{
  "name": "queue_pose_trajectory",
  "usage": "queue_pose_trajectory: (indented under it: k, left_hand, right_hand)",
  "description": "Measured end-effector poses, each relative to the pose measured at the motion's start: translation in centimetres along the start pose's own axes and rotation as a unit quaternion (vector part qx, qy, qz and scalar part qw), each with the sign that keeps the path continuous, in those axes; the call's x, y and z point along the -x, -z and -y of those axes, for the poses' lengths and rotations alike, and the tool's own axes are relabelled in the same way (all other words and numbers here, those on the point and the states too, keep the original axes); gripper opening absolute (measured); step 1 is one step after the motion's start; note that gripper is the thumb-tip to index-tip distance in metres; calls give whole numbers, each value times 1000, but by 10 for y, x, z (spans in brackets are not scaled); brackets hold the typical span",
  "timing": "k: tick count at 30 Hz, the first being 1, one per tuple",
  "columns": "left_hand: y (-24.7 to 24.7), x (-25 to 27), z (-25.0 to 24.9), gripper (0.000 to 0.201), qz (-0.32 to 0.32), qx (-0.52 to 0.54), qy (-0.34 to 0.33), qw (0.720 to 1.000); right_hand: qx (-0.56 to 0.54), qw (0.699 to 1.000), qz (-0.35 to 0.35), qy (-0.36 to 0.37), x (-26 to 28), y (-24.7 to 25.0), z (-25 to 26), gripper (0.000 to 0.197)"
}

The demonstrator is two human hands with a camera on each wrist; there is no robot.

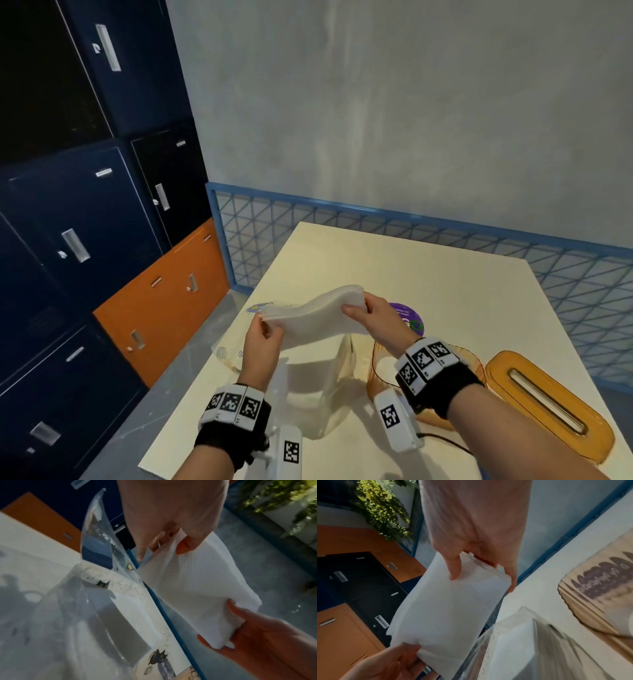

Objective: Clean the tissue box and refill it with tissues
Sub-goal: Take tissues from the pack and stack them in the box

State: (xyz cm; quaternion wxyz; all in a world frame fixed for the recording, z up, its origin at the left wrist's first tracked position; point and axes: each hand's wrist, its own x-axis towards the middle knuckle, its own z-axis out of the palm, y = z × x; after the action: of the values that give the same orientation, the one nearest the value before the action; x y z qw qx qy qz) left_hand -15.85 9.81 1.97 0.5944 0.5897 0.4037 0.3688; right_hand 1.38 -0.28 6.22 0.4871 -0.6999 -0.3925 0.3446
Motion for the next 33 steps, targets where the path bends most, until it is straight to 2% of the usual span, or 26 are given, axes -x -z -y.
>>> queue_pose_trajectory:
  k: [3,9,14,16,21,25,28,31,33]
  left_hand:
    - [0,3,7,29,-35,-43,-39,998]
    - [-6,1,45,36,-8,-127,24,992]
    - [-5,0,35,22,-18,-135,-34,990]
    - [-4,0,33,23,-21,-125,-42,991]
    - [-7,0,42,36,9,-149,-11,989]
    - [-13,-1,36,31,7,-166,-32,986]
    - [-13,-1,31,29,-28,-142,-62,988]
    - [-12,1,36,33,-36,-145,-39,988]
    - [-14,1,41,33,-16,-165,-20,986]
  right_hand:
    - [-19,999,-29,-29,0,-10,-16,19]
    - [93,989,-66,-90,-5,-26,-55,33]
    - [59,991,-95,-71,-11,-25,-47,24]
    - [43,992,-89,-74,-9,-25,-48,24]
    - [76,989,-67,-112,-6,-30,-59,39]
    - [95,988,-90,-86,-10,-31,-52,33]
    - [23,992,-105,-62,-10,-27,-48,24]
    - [-3,992,-91,-84,-7,-23,-55,26]
    - [45,991,-76,-104,-6,-24,-62,29]
